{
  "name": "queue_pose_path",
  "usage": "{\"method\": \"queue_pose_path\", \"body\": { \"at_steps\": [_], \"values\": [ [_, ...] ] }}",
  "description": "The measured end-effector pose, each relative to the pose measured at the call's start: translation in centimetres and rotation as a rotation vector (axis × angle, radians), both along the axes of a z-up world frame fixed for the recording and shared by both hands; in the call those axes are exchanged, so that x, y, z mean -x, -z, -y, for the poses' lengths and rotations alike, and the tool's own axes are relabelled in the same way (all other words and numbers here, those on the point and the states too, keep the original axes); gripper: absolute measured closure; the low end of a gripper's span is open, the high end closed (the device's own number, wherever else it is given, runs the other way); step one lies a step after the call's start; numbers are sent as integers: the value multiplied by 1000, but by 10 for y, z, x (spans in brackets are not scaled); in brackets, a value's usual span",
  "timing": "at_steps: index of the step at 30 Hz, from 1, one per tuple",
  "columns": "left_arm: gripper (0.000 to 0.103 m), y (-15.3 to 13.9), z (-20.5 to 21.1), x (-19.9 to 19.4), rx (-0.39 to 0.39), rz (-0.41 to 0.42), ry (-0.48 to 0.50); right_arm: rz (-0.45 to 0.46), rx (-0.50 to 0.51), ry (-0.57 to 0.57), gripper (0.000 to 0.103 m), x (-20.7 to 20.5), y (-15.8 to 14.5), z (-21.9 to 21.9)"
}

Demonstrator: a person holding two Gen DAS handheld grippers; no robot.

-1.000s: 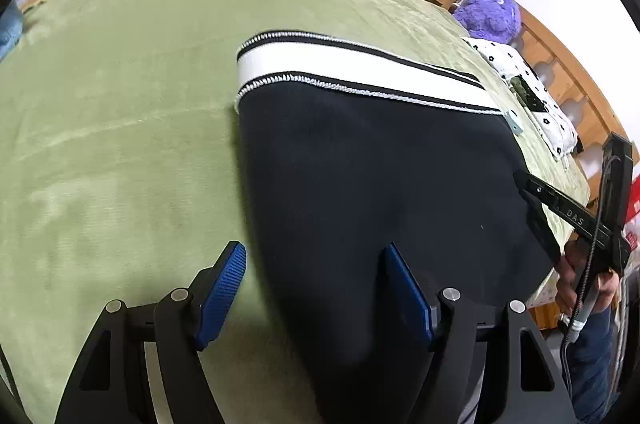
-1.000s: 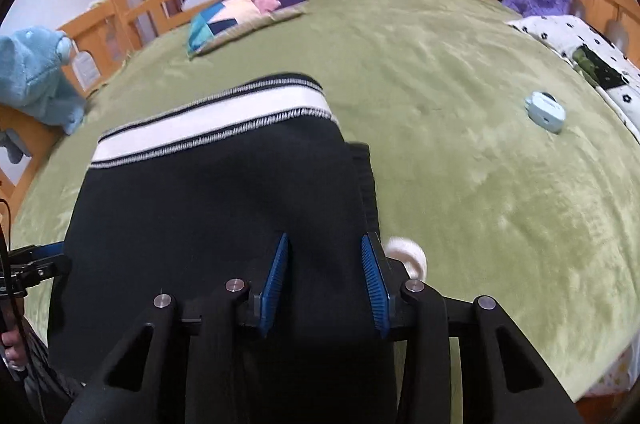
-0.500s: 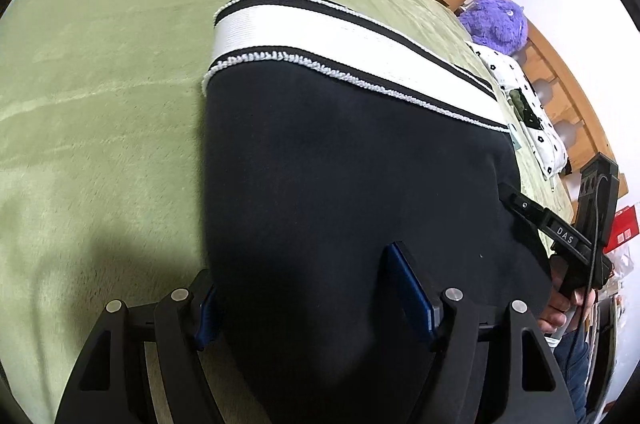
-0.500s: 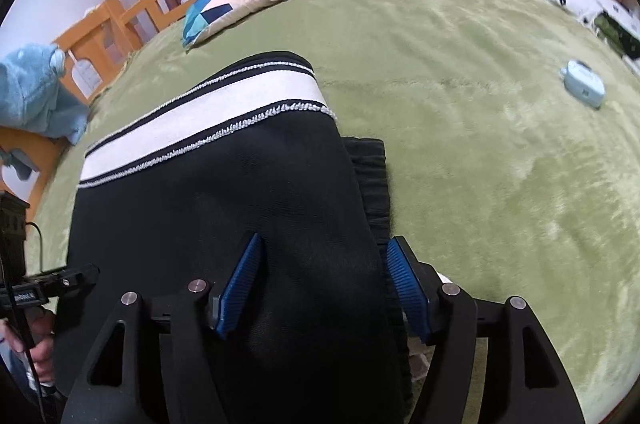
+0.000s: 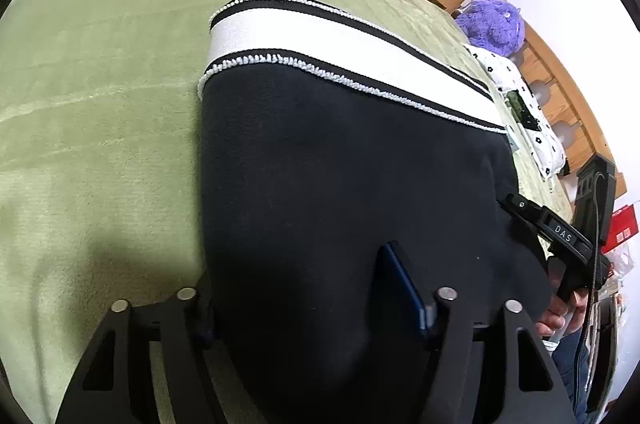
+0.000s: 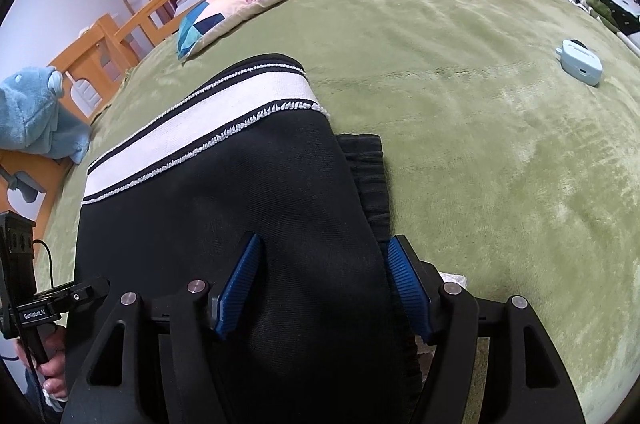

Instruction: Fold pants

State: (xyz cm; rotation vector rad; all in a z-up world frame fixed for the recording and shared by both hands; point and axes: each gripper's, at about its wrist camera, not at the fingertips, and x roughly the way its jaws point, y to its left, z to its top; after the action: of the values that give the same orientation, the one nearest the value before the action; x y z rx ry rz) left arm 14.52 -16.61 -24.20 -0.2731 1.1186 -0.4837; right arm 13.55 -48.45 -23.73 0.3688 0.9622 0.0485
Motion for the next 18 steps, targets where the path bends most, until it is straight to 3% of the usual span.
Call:
{"method": "queue_pose_path", "body": {
  "at_steps": [4,6,9,13,14,15,16,17,18],
  "values": [
    [69,-9,-2,4,-6,59,34,6,-14,8,41,4,-1,1],
    [76,-16,-11,3,29,53,47,10,-7,21,48,9,-7,-3],
    [80,-22,-25,-6,95,15,52,30,-30,44,56,18,-23,-7],
    [82,-36,-45,-8,146,21,61,71,25,63,59,30,-48,-32],
    [82,-41,-50,-8,142,36,61,90,24,63,64,34,-54,-38],
    [82,-47,-59,-8,136,51,60,116,3,59,77,38,-62,-44],
    [83,-52,-68,-9,133,61,63,144,-46,51,81,42,-70,-50],
    [83,-57,-77,-10,127,67,63,162,-85,40,92,45,-75,-57],
    [83,-62,-90,-11,114,74,61,174,-121,24,92,45,-78,-66]
  ]
}}
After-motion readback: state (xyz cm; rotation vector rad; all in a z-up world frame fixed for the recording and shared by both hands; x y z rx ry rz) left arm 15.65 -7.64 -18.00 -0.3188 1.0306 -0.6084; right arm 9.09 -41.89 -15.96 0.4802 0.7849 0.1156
